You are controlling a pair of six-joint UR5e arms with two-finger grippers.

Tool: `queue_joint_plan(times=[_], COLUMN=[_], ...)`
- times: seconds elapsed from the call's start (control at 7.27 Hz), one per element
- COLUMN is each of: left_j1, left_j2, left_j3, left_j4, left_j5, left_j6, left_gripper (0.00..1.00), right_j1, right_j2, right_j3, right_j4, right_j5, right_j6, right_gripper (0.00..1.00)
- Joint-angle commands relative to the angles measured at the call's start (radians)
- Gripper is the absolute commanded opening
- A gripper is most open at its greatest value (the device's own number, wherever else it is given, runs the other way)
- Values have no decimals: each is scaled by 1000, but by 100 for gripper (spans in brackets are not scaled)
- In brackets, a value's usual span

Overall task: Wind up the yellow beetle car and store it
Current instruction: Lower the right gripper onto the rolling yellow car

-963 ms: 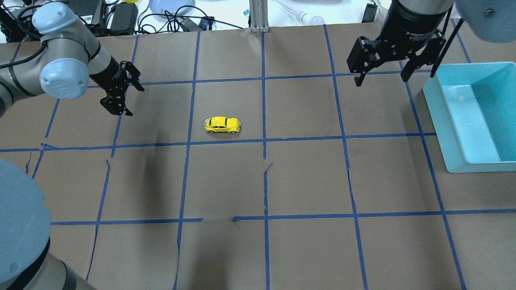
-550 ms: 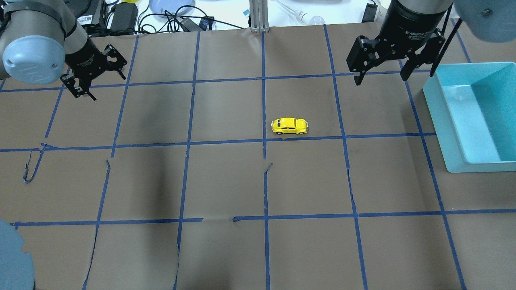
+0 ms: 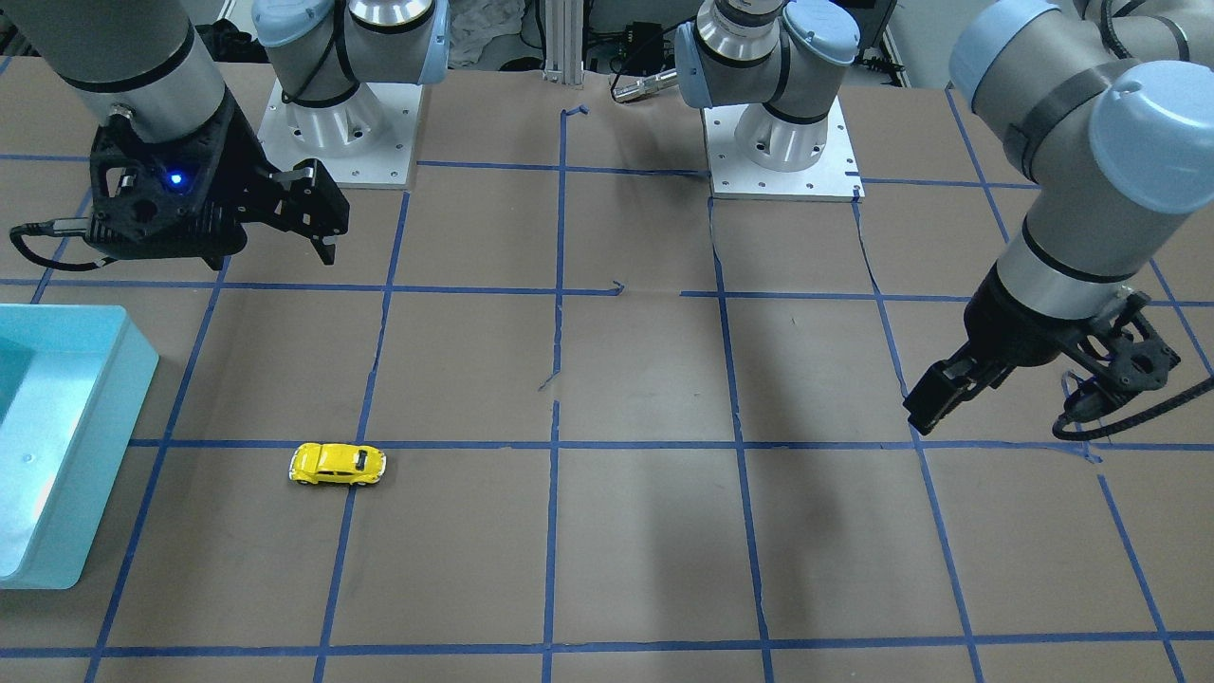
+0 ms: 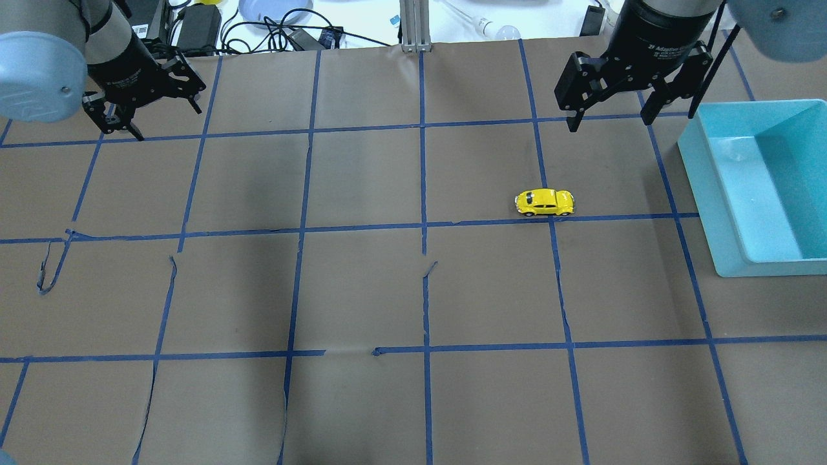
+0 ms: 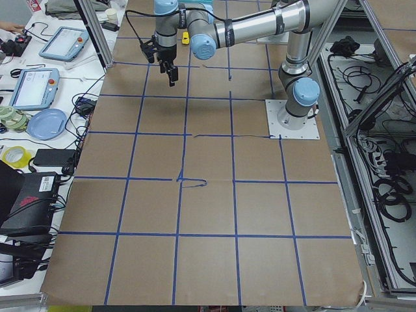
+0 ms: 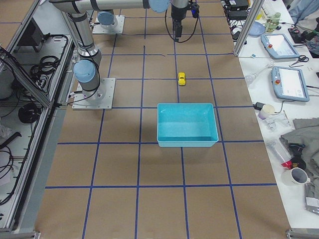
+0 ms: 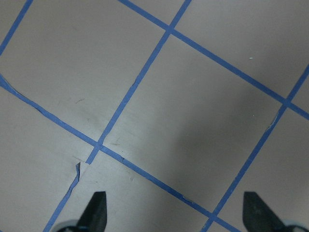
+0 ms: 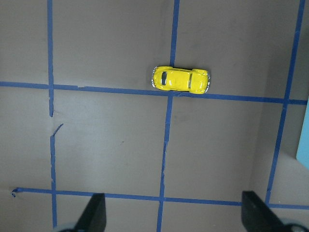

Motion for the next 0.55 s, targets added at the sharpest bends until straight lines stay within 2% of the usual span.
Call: queue_joint_plan(times=[0.0, 0.28, 0.41], left_j1=[-25, -41, -63], left_j2=[45, 86, 100], left_j3=[-13, -27, -30], left_j4=[-21, -50, -50], left_j5=[-5, -17, -43], left_j6=[74, 243, 251], left_gripper=[100, 97, 100], right_j1=[6, 9, 12], right_j2=[15, 49, 56], right_j3=[41, 118, 155], right_j4=[6, -110, -165], right_j5=[5, 5, 7], right_j6=[-12, -53, -208], right_gripper=[100, 100, 100])
